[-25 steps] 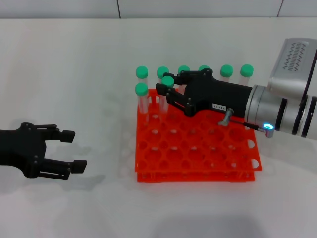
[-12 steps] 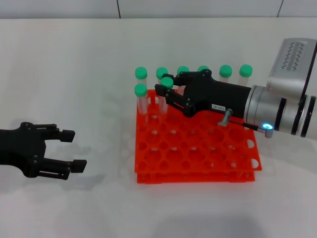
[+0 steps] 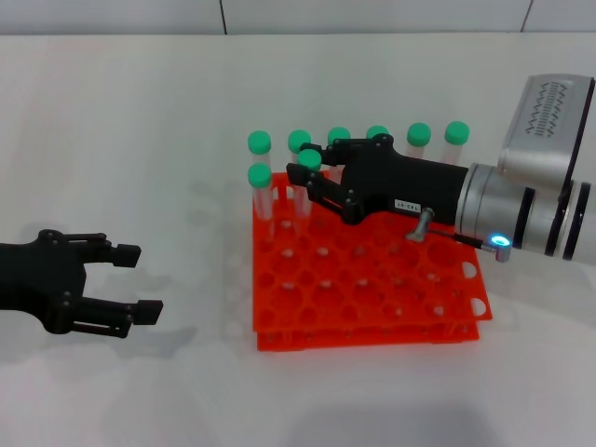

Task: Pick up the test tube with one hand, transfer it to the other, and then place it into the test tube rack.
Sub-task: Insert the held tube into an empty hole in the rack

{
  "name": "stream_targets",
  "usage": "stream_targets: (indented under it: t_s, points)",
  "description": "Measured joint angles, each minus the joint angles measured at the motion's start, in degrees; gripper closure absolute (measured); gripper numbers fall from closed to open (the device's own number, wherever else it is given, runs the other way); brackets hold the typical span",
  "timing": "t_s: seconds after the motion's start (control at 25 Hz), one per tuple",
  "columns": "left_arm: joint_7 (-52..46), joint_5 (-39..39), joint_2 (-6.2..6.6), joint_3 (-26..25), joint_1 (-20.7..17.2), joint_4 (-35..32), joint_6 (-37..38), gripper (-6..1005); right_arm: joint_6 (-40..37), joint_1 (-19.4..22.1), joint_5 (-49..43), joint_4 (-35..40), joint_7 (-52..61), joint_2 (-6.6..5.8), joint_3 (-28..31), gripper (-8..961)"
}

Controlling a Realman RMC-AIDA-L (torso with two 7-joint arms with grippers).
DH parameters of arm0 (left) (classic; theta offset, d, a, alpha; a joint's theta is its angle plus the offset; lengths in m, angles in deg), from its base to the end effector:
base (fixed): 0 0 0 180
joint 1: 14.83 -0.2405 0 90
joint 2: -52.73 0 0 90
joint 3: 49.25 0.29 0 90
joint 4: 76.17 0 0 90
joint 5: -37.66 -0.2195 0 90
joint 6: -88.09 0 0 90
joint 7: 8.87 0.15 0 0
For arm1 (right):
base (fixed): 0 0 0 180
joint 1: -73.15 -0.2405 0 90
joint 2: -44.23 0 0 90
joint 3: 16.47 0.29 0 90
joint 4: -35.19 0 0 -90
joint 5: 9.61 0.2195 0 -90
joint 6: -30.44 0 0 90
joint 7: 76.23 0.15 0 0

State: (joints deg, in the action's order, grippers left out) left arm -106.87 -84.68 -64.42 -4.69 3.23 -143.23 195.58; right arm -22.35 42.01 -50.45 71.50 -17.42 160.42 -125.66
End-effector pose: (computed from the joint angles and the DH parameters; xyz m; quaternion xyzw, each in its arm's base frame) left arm -0.3110 0.2885 0.0524 -0.9581 -0.2546 -0.1078 0.0747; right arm 0.2019 0.3750 -0.1161 -0.9250 0.1349 0.3044 0.1829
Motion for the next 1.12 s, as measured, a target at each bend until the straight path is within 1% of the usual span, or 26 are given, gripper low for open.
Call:
stream_targets:
  t_s: [0.88, 1.08, 1.12]
  points:
    - [0.00, 0.00, -0.01, 0.00, 0.36, 0.09, 0.00, 119, -1.89, -0.74, -0.28, 0.13, 0.84, -0.25, -0.15, 597]
    - [0.00, 0.01, 0.06, 0.00, 0.38, 0.09, 0.00, 119, -2.87, -0.76, -0.29, 0.11, 0.84, -0.31, -0.15, 510]
    - [0.03, 0.09, 0.11, 0.00, 0.31, 0.09, 0.00, 119, -3.14, -0.76, -0.30, 0.11, 0.84, -0.36, -0.15, 508]
